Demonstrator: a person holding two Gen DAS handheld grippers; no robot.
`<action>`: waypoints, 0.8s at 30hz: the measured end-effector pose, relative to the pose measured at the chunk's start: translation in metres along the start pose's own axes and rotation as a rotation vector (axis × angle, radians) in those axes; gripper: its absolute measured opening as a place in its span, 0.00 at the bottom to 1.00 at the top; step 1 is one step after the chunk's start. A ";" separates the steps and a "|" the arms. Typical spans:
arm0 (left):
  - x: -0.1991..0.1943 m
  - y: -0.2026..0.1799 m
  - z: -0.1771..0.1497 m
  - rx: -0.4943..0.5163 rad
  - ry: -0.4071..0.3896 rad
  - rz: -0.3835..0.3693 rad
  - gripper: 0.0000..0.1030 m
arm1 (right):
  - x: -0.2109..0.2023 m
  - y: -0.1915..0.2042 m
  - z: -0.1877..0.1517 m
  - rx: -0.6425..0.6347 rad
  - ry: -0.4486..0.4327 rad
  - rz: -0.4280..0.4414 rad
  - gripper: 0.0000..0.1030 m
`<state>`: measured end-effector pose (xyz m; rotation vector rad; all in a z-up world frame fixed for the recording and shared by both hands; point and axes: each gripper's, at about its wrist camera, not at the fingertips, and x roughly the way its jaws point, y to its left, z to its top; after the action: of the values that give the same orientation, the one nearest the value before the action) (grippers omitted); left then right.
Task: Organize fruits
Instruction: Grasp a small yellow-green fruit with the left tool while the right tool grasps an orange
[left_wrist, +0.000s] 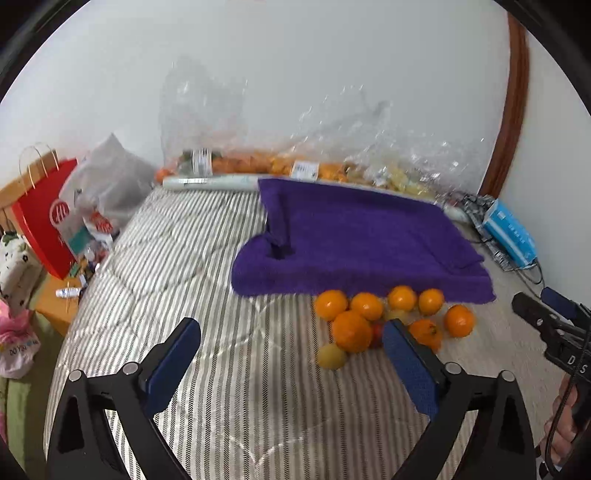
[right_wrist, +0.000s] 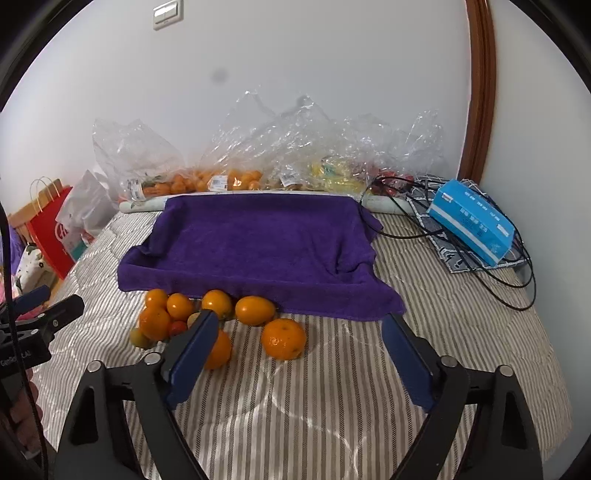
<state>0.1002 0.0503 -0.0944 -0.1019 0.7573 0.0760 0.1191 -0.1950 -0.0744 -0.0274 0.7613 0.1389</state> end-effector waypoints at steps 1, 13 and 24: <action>0.005 0.002 -0.002 0.004 0.010 0.005 0.94 | 0.004 0.001 -0.001 0.001 0.001 0.012 0.85; 0.046 0.014 -0.013 -0.003 0.091 -0.004 0.78 | 0.069 0.000 -0.018 0.005 0.114 0.036 0.54; 0.060 -0.015 -0.020 0.077 0.107 -0.127 0.78 | 0.106 -0.002 -0.030 0.003 0.186 0.085 0.51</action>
<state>0.1311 0.0352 -0.1493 -0.0809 0.8580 -0.0796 0.1746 -0.1868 -0.1693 -0.0047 0.9491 0.2183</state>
